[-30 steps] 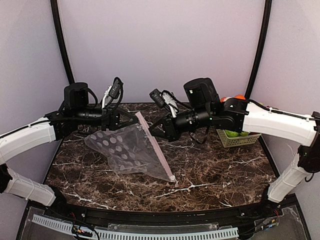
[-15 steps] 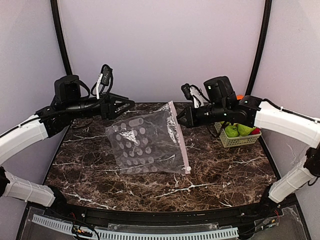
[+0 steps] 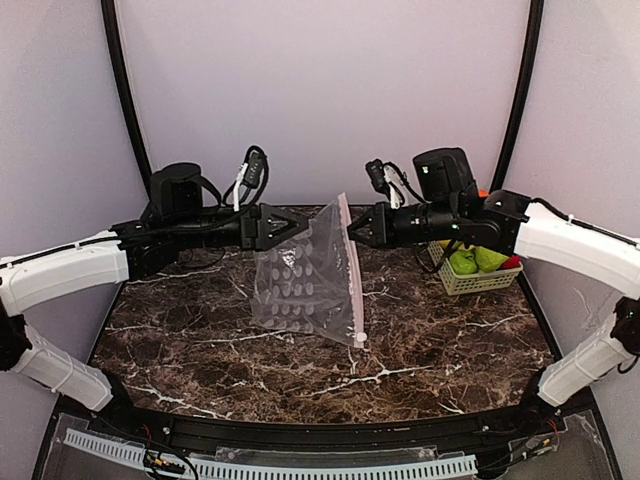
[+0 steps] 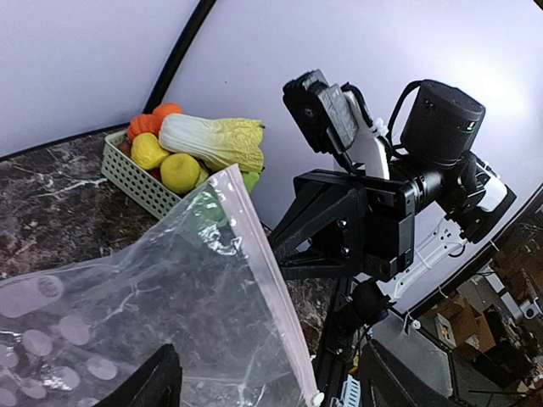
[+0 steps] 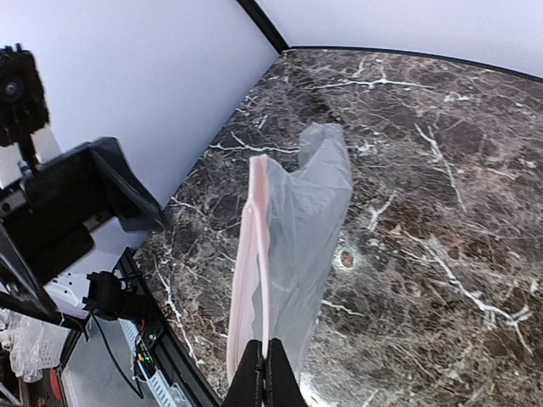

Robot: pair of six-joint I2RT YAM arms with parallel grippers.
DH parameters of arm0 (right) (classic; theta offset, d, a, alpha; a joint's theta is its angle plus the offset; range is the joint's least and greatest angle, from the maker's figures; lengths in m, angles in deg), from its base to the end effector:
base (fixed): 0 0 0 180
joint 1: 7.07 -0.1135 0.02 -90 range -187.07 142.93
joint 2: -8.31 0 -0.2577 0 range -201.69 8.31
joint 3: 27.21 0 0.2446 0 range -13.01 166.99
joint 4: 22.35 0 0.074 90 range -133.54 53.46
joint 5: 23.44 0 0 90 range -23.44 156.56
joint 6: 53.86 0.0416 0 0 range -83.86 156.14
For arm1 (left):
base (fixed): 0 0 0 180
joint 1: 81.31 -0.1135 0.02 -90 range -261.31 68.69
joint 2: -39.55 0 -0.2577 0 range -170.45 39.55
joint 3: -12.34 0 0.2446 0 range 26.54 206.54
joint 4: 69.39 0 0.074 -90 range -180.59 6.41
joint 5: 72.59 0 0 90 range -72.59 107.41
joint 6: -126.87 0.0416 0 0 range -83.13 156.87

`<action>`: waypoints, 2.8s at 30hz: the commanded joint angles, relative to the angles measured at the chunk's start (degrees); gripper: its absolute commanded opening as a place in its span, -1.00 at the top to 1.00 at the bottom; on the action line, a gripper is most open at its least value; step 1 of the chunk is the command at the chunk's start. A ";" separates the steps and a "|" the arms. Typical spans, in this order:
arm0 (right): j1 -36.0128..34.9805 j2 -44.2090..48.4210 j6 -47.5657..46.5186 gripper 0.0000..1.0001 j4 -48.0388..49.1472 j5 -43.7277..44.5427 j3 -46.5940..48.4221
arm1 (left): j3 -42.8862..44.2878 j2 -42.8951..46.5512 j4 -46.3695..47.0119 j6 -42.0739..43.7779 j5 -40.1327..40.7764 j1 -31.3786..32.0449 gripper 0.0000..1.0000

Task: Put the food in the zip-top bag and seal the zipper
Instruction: Open the zipper food storage bag.

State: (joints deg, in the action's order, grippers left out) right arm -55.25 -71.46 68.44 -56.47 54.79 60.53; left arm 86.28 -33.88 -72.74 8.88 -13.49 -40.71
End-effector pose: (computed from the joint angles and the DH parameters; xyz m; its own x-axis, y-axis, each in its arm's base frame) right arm 0.2067 0.2437 0.3505 -0.7035 -0.0017 -0.7107 -0.5629 0.6119 0.5556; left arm 0.2144 -0.2119 0.3572 -0.4781 -0.1206 -0.8700 0.8193 0.2957 -0.4912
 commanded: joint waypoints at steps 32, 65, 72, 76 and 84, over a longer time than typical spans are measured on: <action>-5.43 -5.31 3.53 1.00 5.66 5.77 3.04 | 9.08 -11.49 -17.55 2.01 19.78 10.11 0.40; -5.51 -5.32 7.60 1.00 5.42 13.95 0.29 | 10.39 -17.33 -13.13 -2.33 19.13 12.87 0.37; -5.61 -5.03 7.57 1.00 5.23 15.24 -0.77 | 9.46 -18.66 -8.82 -4.97 18.95 12.90 0.56; -5.52 -4.16 7.08 1.00 3.88 17.58 -2.01 | 7.46 -16.16 -9.33 -4.40 23.98 12.92 0.91; -5.43 -4.80 6.51 1.00 -4.52 27.46 -2.88 | 7.81 -10.65 -17.06 0.81 34.96 12.90 0.99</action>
State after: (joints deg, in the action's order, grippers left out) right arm -60.28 -76.77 75.45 -55.02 74.53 58.06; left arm 93.10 -48.83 -84.28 5.84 13.92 -28.03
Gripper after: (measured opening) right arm 0.006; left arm 0.017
